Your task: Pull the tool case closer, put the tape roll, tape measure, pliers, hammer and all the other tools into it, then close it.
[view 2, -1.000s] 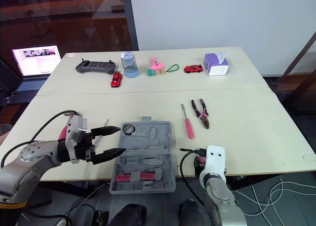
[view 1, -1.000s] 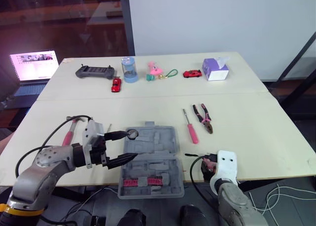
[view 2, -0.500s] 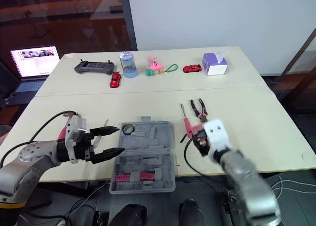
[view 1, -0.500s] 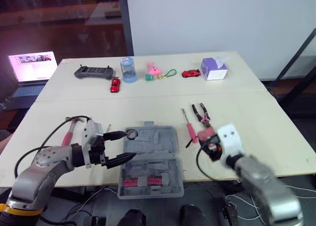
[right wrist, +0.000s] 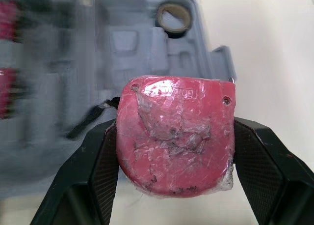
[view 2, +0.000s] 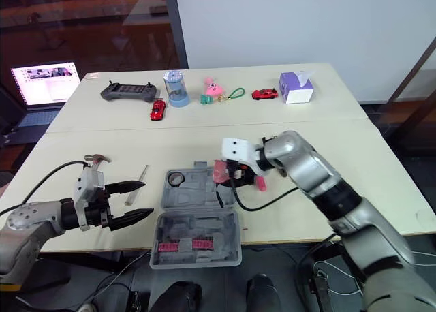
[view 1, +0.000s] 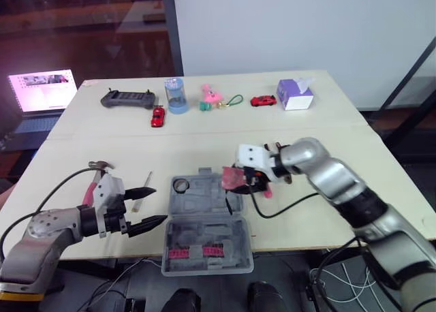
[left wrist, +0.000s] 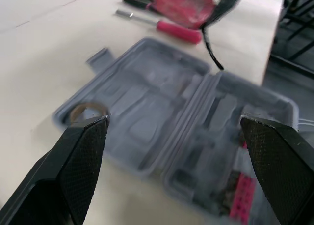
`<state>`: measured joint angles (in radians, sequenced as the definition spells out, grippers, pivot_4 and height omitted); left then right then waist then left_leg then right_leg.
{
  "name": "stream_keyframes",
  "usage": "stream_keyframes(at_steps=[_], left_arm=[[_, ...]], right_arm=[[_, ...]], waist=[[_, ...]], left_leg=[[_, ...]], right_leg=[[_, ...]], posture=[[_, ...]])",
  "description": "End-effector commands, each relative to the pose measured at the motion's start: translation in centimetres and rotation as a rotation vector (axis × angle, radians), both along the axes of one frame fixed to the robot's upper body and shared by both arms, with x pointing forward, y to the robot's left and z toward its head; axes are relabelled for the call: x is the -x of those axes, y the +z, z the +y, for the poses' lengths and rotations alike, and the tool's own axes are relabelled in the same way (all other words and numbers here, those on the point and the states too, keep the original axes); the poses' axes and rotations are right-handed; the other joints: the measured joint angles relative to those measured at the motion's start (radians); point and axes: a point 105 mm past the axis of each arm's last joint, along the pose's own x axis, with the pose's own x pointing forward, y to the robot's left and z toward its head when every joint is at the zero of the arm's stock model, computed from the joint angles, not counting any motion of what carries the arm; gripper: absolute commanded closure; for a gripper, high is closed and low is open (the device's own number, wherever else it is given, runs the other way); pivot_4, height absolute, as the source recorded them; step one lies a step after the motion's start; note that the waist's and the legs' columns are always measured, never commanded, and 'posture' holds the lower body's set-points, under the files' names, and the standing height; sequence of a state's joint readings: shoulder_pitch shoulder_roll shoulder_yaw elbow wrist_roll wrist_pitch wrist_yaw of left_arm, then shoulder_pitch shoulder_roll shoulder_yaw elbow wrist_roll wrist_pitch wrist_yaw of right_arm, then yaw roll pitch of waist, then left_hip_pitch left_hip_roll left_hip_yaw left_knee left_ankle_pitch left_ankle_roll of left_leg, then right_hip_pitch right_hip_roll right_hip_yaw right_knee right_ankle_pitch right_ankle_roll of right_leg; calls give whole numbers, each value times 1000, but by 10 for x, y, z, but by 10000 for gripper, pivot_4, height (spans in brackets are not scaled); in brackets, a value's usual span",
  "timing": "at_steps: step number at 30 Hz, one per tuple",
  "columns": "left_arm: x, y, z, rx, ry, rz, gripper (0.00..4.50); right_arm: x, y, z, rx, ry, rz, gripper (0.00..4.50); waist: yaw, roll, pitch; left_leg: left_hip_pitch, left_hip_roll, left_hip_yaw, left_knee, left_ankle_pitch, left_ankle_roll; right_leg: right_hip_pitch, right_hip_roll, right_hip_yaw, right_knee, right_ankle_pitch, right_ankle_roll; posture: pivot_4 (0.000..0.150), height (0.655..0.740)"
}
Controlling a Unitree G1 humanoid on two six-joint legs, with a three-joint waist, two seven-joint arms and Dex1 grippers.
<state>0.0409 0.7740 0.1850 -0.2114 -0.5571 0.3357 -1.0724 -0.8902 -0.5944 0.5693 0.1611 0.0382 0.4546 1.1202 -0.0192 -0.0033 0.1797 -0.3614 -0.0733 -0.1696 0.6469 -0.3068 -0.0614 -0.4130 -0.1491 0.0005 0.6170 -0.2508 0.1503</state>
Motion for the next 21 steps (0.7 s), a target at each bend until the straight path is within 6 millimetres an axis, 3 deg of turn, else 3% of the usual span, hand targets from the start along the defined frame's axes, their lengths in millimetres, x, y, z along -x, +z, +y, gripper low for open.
stream_keyframes(at_steps=[1, 4, 10, 21], left_arm=[[-1, 14, 7, -3, 30, -72, 0], [1, 17, 8, -1, 33, -70, 0], [4, 18, 9, 3, 55, -74, 0], [7, 21, 4, 15, 65, -76, 0]], right_arm=[[-18, -4, 13, 62, 40, -40, 16775], [-21, -10, 14, 114, 82, -42, 16775], [-27, -25, 14, 237, 143, -50, 16775], [-35, -34, 19, 267, 155, -87, 16775]], waist=[[-1, 0, 0], [-1, 0, 0], [-17, 0, 0], [-30, 1, -1]], left_leg=[[-3, -1, 0, 1, 1, -1], [-15, -1, -1, 1, 4, -8], [-14, -1, -1, 1, 5, -8], [-13, -1, -1, 1, 5, -8]], right_leg=[[-3, -1, 0, 1, 0, 0], [-15, -1, 0, 1, 5, 0], [-15, 0, 0, 2, 6, 0], [-16, 0, 0, 3, 6, 0]], posture=[[1500, 7400], [1500, 7400], [1500, 7400], [1500, 7400]])
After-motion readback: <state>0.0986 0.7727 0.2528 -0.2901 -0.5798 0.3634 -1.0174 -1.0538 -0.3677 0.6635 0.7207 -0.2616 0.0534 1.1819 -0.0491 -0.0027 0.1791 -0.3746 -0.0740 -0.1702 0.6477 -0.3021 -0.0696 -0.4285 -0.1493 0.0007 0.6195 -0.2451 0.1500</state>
